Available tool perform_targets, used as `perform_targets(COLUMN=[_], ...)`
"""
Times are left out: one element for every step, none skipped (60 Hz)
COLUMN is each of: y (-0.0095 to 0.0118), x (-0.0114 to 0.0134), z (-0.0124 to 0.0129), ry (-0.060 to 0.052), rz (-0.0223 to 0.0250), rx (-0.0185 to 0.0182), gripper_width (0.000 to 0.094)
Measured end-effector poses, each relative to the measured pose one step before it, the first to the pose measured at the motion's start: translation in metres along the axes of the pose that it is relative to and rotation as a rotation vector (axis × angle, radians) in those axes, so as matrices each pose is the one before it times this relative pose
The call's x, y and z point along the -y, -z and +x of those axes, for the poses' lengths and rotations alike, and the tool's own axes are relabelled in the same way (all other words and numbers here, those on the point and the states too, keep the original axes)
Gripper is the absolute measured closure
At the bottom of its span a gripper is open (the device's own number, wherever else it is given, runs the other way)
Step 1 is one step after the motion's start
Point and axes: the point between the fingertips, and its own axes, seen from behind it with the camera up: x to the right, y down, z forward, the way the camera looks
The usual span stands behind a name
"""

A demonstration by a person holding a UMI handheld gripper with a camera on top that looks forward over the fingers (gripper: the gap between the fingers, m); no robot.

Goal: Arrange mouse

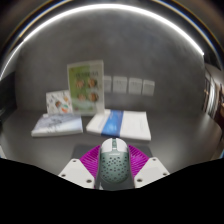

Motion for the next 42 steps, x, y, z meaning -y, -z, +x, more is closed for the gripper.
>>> perform_targets(y=[-0.00495, -0.00531, -0.00522, -0.00773, -0.00404, -0.00340, -0.00337, -0.00311, -0.00269, -0.00223, -0.00233, -0.00219, 0.00110, -0.00367, -0.00051, -0.00112, -0.00108, -0.00080, -0.00056, 0.00392, -0.00113, -0.00043, -0.00012, -0.00006, 0.00026, 0.00194, 0.00256, 0.00325, 0.00350, 0.00352, 0.00440, 0.00664, 0.00852, 0.00675, 0.00710, 0.00718, 0.00747, 0.00768, 0.00814, 0.00836, 0.00778, 0.00800], x=[-0.01362, -0.01165, -0.00896, -0.00690, -0.00690, -0.00692, -0.00676, -0.00651, -0.00509, -0.00403, -0.00337, -0.00383, -0.00255, 0.00268, -0.00062, -0.00172, 0.00009, -0.00019, -0.00097, 0.00088, 0.00090, -0.00002, -0.00030, -0.00080, -0.00032, -0.00159, -0.00131, -0.00065, -0.00062, -0.00027, 0.00003, 0.00059, 0.00020, 0.00001, -0.00060, -0.00073, -0.00076, -0.00116, -0.00139, -0.00159, -0.00160, -0.00201], z=[0.00239, 0.00073, -0.00064, 0.00027, -0.00087, -0.00040, -0.00022, -0.00039, -0.00033, -0.00056, -0.00014, 0.00024, -0.00033, -0.00120, 0.00051, -0.00044, -0.00004, 0.00024, 0.00030, 0.00145, -0.00016, 0.00024, 0.00003, -0.00027, 0.00100, 0.00195, 0.00302, 0.00231, 0.00103, 0.00072, -0.00163, -0.00127, -0.00247, -0.00145, -0.00123, -0.00137, -0.00145, -0.00122, -0.00112, -0.00072, -0.00049, -0.00016], ry=[-0.0041, -0.0024, -0.0010, -0.0008, -0.0022, -0.0054, -0.0062, -0.0032, 0.0008, 0.0017, 0.0025, 0.0040, 0.0066, -0.0044, -0.0042, -0.0057, -0.0050, -0.0013, 0.0018, 0.0056, 0.0033, 0.0042, 0.0022, 0.0006, -0.0029, -0.0030, -0.0027, -0.0001, 0.0030, 0.0012, 0.0003, -0.0026, -0.0092, -0.0105, -0.0107, -0.0104, -0.0113, -0.0111, -0.0097, -0.0092, -0.0085, -0.0073], rz=[-0.02903, -0.02326, -0.01216, -0.00914, -0.01025, -0.01344, -0.01491, -0.01423, -0.01171, -0.00840, -0.00678, -0.00822, -0.01115, 0.02914, -0.00264, -0.00380, 0.00214, -0.00083, -0.00523, -0.01196, -0.00069, -0.00565, -0.00594, -0.00349, -0.00346, -0.01076, -0.00691, -0.00338, 0.00061, 0.00533, 0.00690, 0.00917, 0.00734, 0.00434, 0.00325, 0.00357, 0.00409, 0.00342, 0.00173, 0.00125, 0.00100, -0.00020], rx=[0.00227, 0.00633, 0.00867, 0.01677, 0.01049, 0.00659, 0.00382, 0.00387, 0.00362, 0.00267, 0.00074, -0.00126, -0.00360, -0.00431, -0.00509, -0.00072, 0.00015, -0.00035, -0.00065, -0.00130, -0.00216, -0.00308, -0.00313, -0.00875, -0.01052, -0.01368, -0.01802, -0.01249, -0.00608, -0.00276, 0.00279, 0.00308, -0.00091, -0.00147, -0.00039, 0.00192, 0.00188, 0.00189, 0.00141, 0.00075, -0.00015, -0.00059], gripper_width=[0.0551, 0.0550, 0.0548, 0.0548, 0.0548, 0.0548, 0.0549, 0.0547, 0.0549, 0.0547, 0.0547, 0.0547, 0.0539, 0.0543, 0.0541, 0.0524, 0.0516, 0.0488, 0.0474, 0.0458, 0.0445, 0.0428, 0.0413, 0.0399, 0.0303, 0.0250, 0.0197, 0.0144, 0.0091, 0.0039, 0.0048, 0.0101, 0.0100, 0.0091, 0.0085, 0.0083, 0.0084, 0.0083, 0.0084, 0.0084, 0.0085, 0.0085])
